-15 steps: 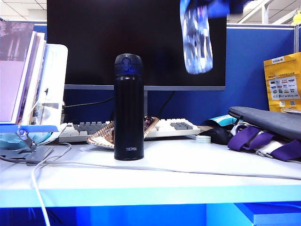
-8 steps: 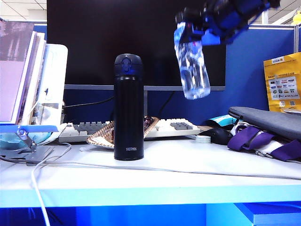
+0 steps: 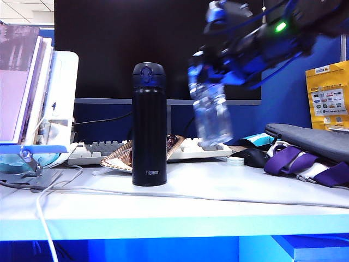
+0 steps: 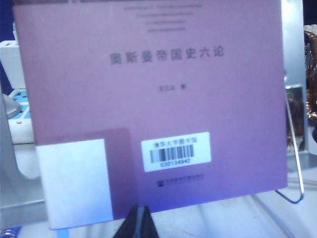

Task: Pick up the mineral water bottle and place it vertically to the right of the black thermos cup.

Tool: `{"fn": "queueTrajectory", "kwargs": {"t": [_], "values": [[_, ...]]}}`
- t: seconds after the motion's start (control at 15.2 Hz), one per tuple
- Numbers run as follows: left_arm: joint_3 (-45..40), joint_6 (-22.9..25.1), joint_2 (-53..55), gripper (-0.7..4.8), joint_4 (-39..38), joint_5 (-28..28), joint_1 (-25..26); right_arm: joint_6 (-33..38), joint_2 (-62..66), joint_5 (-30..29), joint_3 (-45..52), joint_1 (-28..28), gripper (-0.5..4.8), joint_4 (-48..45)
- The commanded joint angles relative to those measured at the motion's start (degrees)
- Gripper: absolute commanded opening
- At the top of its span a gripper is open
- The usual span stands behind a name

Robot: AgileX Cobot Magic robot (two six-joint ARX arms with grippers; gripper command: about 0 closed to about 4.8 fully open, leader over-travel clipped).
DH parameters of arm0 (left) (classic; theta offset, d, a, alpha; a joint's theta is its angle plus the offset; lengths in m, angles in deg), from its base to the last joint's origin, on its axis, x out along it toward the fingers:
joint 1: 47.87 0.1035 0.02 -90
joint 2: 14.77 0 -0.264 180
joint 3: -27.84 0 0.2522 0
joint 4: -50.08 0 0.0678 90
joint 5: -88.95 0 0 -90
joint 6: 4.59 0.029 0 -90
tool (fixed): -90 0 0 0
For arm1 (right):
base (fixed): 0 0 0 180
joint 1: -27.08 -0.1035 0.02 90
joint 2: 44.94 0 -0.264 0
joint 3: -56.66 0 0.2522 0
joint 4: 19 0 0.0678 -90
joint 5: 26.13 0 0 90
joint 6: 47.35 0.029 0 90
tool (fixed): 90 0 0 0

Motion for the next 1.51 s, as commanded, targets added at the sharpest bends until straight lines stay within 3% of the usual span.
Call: {"fn": "queueTrajectory", "kwargs": {"t": [0.07,0.2,0.46,0.53,1.51], "values": [[-0.02,0.04,-0.17,-0.05,-0.70,-0.17,0.11,-1.22,1.53,3.32,-0.59,-2.84,2.19,-8.22],[-0.02,0.04,-0.17,-0.05,-0.70,-0.13,0.13,-1.60,4.61,3.85,-0.50,-3.34,2.19,-11.89],[-0.02,0.04,-0.17,-0.05,-0.70,-0.15,0.13,-1.57,13.33,5.84,1.51,-3.39,2.20,-37.00],[-0.02,0.04,-0.17,-0.05,-0.70,-0.15,0.13,-1.51,15.63,5.88,1.68,-3.54,2.20,-39.47],[-0.02,0.04,-0.17,-0.05,-0.70,-0.15,0.13,0.87,19.61,3.45,3.96,-5.20,2.20,-34.86]]}}
